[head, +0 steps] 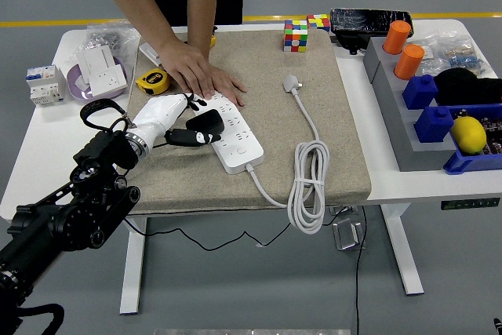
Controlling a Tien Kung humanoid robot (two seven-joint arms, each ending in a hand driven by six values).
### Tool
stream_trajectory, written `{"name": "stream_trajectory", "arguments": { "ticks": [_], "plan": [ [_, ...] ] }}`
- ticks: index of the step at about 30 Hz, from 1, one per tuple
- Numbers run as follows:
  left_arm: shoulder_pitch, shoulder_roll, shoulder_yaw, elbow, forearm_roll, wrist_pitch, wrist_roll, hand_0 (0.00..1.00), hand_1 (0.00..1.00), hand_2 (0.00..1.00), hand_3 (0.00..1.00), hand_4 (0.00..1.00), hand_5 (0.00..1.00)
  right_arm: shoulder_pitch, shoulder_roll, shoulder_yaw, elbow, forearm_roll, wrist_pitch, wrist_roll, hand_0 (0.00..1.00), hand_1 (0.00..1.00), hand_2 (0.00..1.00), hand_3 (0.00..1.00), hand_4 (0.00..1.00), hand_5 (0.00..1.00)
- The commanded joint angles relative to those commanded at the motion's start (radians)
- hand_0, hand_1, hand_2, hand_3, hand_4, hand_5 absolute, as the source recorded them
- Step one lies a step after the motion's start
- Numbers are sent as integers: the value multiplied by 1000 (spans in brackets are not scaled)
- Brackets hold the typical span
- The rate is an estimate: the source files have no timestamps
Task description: Pick up the plug,place it near the board,insert it into the board,press the button
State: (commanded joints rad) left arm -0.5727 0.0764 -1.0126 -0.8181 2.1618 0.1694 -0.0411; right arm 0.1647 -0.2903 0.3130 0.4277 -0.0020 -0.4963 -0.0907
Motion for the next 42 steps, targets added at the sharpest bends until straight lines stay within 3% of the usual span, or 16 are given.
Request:
{"name": "stream_trajectory", "arguments": {
  "ticks": [6, 8, 30, 31, 42],
  "plan": [
    [-5, -2, 10, 10, 14, 31, 1, 597, 700, 662, 690, 998, 569, 3, 0, 1, 0, 0, 0, 0, 938, 872, 811, 806, 998, 998],
    [-8, -2, 13, 14, 18, 38, 1, 547, 673, 620, 633, 998, 539, 4, 0, 2, 0, -1, 0, 0, 938, 871, 811, 806, 998, 998],
    [-29, -11, 29, 72, 41, 47, 1, 532, 654, 598, 610, 998, 521, 10, -1, -1, 0, 0, -1, -1, 938, 872, 811, 805, 998, 998],
    [-29, -11, 29, 72, 40, 47, 1, 517, 629, 557, 583, 998, 513, 10, -1, -1, 0, 0, -1, -1, 938, 872, 811, 805, 998, 998],
    [-23, -15, 34, 80, 49, 56, 5, 501, 602, 528, 554, 998, 510, 4, -2, -6, 0, 1, -1, -1, 938, 872, 811, 805, 998, 998]
  ]
}}
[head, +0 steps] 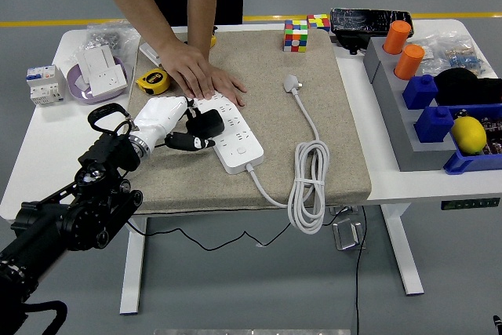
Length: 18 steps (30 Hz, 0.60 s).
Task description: Pick up the plug,place it near the board,insert it into the board,press the button
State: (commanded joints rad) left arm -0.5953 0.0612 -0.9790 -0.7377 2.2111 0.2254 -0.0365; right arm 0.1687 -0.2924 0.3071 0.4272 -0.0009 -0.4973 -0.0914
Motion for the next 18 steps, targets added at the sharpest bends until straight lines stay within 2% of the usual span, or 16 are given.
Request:
{"name": "stream_trajectory", "arguments": {
  "ticks": [1, 6, 7, 18],
  "plan": [
    [1, -1, 1, 0, 2, 3, 1, 441, 525, 485, 521, 998, 495, -1, 0, -1, 0, 0, 0, 0, 938, 872, 811, 805, 998, 998],
    [0, -2, 4, 4, 11, 19, 3, 441, 525, 485, 521, 998, 495, 0, 0, 0, 0, -1, 0, 0, 938, 872, 811, 805, 998, 998],
    [0, -3, 4, 6, 13, 21, 4, 403, 450, 429, 499, 926, 502, 0, 0, 0, 0, -1, 0, 0, 938, 872, 811, 805, 998, 998],
    [-8, -9, 0, 27, 7, 26, 5, 394, 435, 417, 495, 898, 501, -2, -1, -4, 1, -3, -1, -3, 938, 872, 811, 805, 998, 998]
  ]
}}
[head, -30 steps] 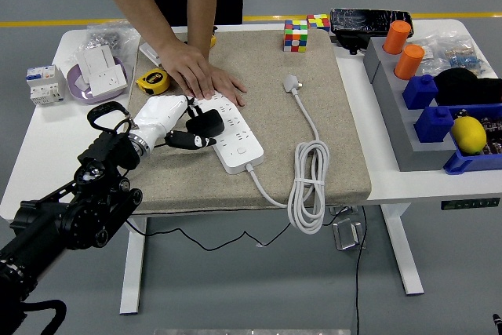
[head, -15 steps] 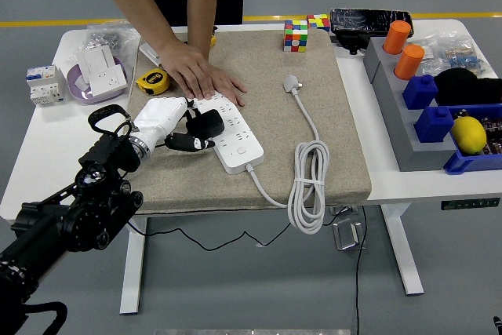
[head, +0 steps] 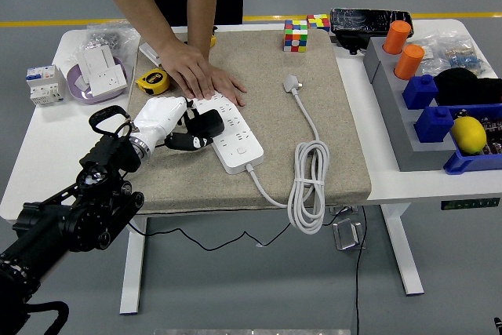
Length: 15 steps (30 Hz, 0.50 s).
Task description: Pick up the plug,place it near the board,insert it into the board,press the button
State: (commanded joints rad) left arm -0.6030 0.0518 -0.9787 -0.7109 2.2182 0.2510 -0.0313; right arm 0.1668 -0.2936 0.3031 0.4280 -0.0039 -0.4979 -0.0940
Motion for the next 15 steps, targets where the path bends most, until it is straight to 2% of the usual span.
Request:
{"name": "stream_trajectory", "arguments": {
  "ticks": [6, 7, 12, 13, 15],
  "plan": [
    [-6, -4, -1, 5, -6, 3, 0, 388, 430, 410, 493, 883, 511, 1, 0, -1, 0, -1, 0, -1, 938, 872, 811, 804, 998, 998],
    [-8, -5, -2, 6, -7, 5, 0, 374, 390, 387, 485, 819, 546, 1, 0, -1, 0, -1, 0, -1, 938, 872, 811, 805, 998, 998],
    [-13, -6, -3, 8, -14, 14, -1, 374, 390, 387, 485, 819, 546, 5, 0, 1, 0, -2, -1, -2, 938, 872, 811, 805, 998, 998],
    [-14, -7, -2, 9, -13, 15, -1, 358, 336, 339, 453, 647, 549, 6, 0, 1, 1, -2, -1, -2, 938, 872, 811, 805, 998, 998],
    [-15, -7, -2, 9, -12, 16, 1, 358, 336, 339, 453, 647, 549, 7, 1, 2, 1, -2, -1, -2, 938, 872, 811, 805, 998, 998]
  ]
}}
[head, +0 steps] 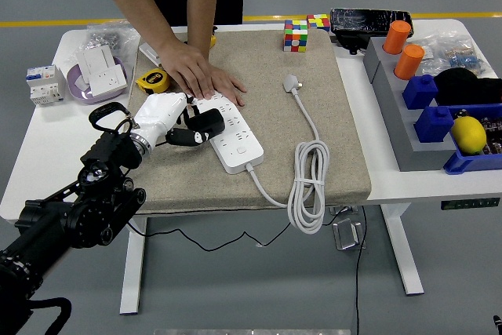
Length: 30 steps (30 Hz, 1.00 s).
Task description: Pick up the plug,place it near the board,insert it into the board,press the button
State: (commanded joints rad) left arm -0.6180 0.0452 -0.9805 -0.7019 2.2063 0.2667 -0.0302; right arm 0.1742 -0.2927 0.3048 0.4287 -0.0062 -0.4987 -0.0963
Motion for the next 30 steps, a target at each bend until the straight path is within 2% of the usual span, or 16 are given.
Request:
{"name": "stream_trajectory", "arguments": {
  "ticks": [3, 4, 9, 10, 20, 30],
  "plan": [
    [-2, 0, 2, 1, 8, 0, 10, 358, 336, 339, 453, 647, 549, 1, 1, 0, 0, 0, 0, 0, 938, 872, 811, 805, 998, 998],
    [-2, 0, 2, 1, 9, -1, 11, 340, 289, 288, 384, 636, 543, 2, 1, 0, 0, 0, 0, 0, 936, 872, 811, 805, 998, 998],
    [-1, 1, 2, 3, 6, -16, 5, 340, 289, 288, 384, 636, 543, 2, 1, 1, 0, 0, 0, 1, 936, 872, 811, 805, 998, 998],
    [-1, 0, 3, 3, 5, -16, 4, 340, 267, 267, 352, 626, 530, 2, 1, 1, 0, 0, 0, 0, 937, 872, 811, 805, 998, 998],
    [4, 6, -10, -8, 2, -7, 1, 341, 262, 261, 344, 626, 526, 2, 3, 3, -1, 0, 0, 0, 937, 871, 811, 805, 998, 998],
    [26, 11, -50, -47, 8, -7, 0, 339, 259, 259, 337, 624, 520, -5, 4, 3, -1, 1, -1, 0, 937, 870, 812, 805, 998, 998]
  ]
}}
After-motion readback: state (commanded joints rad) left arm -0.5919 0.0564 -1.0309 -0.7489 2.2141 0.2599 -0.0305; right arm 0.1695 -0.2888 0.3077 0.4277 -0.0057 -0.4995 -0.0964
